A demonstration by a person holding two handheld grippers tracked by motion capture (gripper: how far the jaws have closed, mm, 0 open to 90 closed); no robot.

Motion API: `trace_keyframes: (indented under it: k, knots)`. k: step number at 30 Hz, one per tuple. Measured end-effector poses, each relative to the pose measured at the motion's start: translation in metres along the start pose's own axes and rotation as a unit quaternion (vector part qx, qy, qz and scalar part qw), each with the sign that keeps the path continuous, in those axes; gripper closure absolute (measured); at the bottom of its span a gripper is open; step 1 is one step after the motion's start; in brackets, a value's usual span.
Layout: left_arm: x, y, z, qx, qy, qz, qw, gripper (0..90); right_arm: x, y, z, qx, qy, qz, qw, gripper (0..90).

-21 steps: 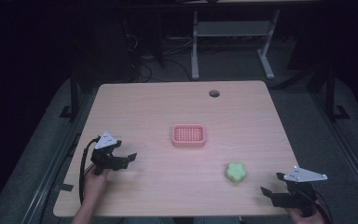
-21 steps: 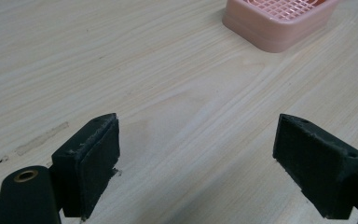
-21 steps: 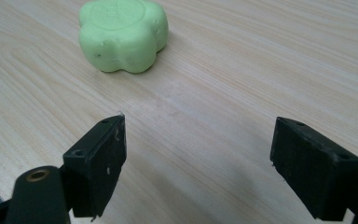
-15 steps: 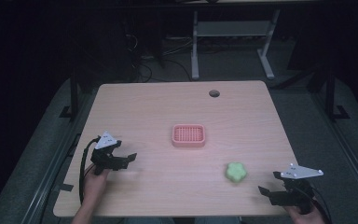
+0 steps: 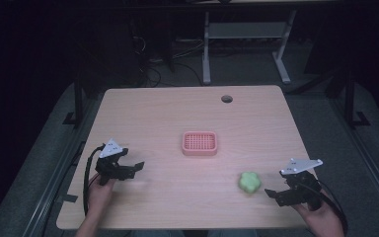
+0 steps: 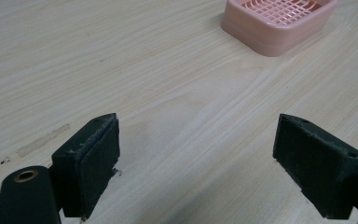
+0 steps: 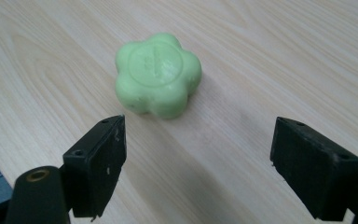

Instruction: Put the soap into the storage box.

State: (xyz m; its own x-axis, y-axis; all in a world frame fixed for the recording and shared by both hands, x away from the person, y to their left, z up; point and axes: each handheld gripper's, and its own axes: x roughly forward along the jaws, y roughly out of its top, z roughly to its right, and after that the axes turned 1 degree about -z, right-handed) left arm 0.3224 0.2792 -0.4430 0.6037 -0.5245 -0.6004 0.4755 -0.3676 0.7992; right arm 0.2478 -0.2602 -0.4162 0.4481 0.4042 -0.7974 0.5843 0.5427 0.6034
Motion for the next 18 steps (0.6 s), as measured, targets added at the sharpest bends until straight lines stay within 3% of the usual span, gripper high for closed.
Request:
trace_keyframes:
  k: [18]
  knots:
    - [-0.001,0.0,0.0,-0.003,0.0,0.004,1.0,14.4,0.005,0.041,-0.007,-0.029,0.021,-0.055,0.9978,17.7]
